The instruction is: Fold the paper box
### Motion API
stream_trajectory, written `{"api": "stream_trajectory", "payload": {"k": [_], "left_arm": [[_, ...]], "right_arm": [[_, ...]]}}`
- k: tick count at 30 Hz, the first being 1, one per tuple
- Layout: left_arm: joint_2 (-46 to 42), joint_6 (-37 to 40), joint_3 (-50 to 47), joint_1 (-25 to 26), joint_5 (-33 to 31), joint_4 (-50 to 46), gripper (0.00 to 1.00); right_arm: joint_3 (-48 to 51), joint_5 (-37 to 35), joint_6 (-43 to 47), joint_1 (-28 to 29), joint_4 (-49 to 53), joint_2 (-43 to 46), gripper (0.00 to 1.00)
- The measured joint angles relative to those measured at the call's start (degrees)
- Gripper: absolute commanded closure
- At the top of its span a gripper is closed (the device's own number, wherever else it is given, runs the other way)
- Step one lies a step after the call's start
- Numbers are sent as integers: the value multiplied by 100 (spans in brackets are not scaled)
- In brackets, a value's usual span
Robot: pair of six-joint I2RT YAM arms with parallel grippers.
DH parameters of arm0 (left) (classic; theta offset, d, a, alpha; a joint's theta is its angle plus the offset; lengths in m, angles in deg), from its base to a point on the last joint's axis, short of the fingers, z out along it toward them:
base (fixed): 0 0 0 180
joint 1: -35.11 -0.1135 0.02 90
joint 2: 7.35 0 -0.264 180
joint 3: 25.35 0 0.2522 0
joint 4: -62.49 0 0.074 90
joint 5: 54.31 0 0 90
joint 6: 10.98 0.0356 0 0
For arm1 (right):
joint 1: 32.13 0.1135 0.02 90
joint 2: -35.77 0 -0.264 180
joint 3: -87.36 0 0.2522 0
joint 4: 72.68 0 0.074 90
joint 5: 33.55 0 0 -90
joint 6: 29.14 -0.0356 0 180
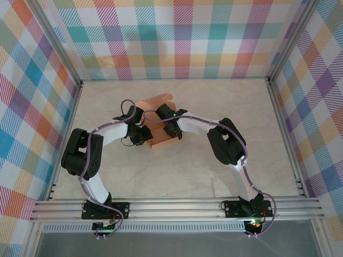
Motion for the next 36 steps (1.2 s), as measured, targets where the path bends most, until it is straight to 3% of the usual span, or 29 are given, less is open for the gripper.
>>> {"api": "stream_trajectory", "payload": {"k": [6,13,17,24,30,34,36], "left_arm": [[-7,101,72,2,-39,-50,78],[-7,127,90,33,-79,-162,77],[-7,155,103,42,-79,-164,72],[-155,256,122,44,-136,-164,59],[-702,376,26,57,-258,-94,32],[-1281,413,-234,74,-455,70,21],[-1567,417,-361,76,-590,179,21]], "right_arm": [[304,533,-144,-42,-170,352,46],[551,997,-363,-129,-492,715,24],[798,1169,-496,-210,-684,881,17],[1836,1530,-787,-437,-1329,1703,18],[2629,1899,-1394,-894,-2020,2406,22],[2802,2087,-1867,-1276,-2186,2385,35],[2800,2105,-2006,-1416,-2203,2280,42]]}}
